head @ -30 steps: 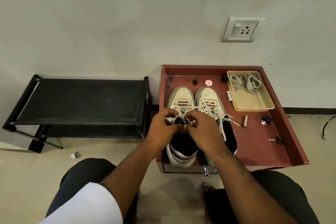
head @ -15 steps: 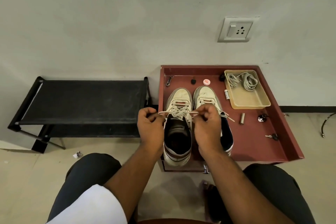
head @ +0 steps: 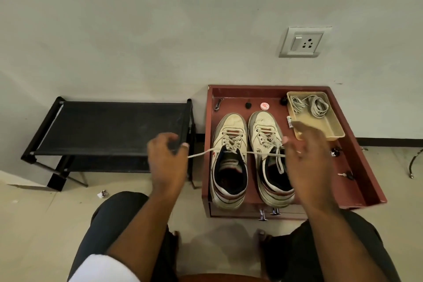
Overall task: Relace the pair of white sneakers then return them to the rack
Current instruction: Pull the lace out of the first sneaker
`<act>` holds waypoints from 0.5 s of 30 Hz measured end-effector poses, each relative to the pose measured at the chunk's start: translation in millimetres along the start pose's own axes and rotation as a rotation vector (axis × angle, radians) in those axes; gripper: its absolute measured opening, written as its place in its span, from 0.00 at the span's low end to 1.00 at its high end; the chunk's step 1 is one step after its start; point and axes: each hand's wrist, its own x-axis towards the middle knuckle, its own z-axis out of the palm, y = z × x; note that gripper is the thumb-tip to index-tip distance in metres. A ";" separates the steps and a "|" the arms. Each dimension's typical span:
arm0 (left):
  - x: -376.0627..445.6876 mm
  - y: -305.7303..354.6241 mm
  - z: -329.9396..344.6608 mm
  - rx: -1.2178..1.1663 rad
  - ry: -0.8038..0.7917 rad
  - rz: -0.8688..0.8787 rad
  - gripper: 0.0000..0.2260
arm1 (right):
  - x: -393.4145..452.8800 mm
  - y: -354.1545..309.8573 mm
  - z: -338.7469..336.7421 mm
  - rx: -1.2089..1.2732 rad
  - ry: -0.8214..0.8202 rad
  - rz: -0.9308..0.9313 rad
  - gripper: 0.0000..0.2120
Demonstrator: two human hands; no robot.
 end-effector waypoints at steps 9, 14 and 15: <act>-24.1 -2.1 41.2 0.143 -0.469 0.171 0.27 | -24.1 -4.0 65.6 -0.196 -0.412 0.014 0.21; -31.1 -11.3 28.6 0.084 -0.474 0.096 0.29 | -18.8 10.6 39.9 -0.162 -0.390 0.133 0.17; -34.8 -13.2 26.7 0.079 -0.463 0.082 0.29 | -19.6 14.4 36.3 -0.165 -0.402 0.137 0.17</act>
